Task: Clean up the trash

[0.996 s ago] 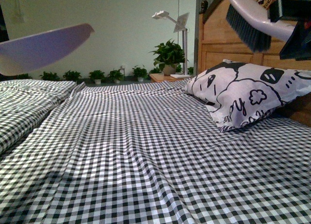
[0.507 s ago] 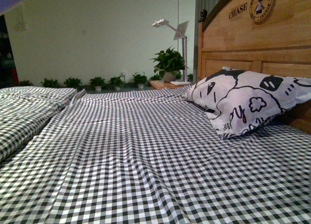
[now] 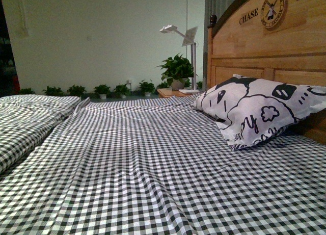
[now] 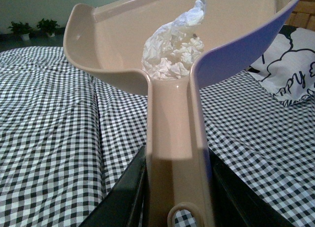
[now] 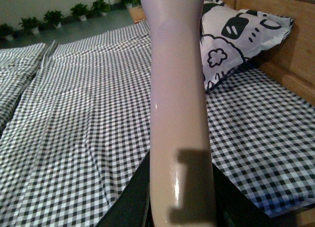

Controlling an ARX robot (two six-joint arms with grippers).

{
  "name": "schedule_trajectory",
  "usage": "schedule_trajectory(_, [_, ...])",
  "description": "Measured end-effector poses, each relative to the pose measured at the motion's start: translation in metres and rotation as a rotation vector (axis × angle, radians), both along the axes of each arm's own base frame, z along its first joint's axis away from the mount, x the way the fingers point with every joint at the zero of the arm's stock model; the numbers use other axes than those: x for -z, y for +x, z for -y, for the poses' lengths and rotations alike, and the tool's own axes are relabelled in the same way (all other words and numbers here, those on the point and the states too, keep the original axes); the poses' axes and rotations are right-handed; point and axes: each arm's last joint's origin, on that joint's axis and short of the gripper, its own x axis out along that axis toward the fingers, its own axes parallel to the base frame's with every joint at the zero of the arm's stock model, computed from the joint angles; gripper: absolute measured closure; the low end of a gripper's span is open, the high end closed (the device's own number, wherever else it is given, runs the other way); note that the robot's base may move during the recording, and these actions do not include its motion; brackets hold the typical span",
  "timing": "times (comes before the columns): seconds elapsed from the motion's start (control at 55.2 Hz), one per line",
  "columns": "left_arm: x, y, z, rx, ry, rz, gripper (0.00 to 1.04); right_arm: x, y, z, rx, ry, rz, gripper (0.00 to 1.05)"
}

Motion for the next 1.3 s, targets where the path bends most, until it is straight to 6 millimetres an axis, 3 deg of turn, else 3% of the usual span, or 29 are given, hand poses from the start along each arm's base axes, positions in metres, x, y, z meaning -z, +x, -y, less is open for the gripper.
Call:
schedule_trajectory(0.29, [0.012, -0.021, -0.003, 0.001, -0.021, -0.030, 0.76, 0.007, -0.013, -0.004, -0.005, 0.008, -0.006, 0.85])
schedule_trajectory(1.305, [0.014, -0.022, -0.003, 0.020, -0.024, -0.037, 0.76, 0.008, -0.013, -0.003, 0.010, 0.010, -0.019, 0.85])
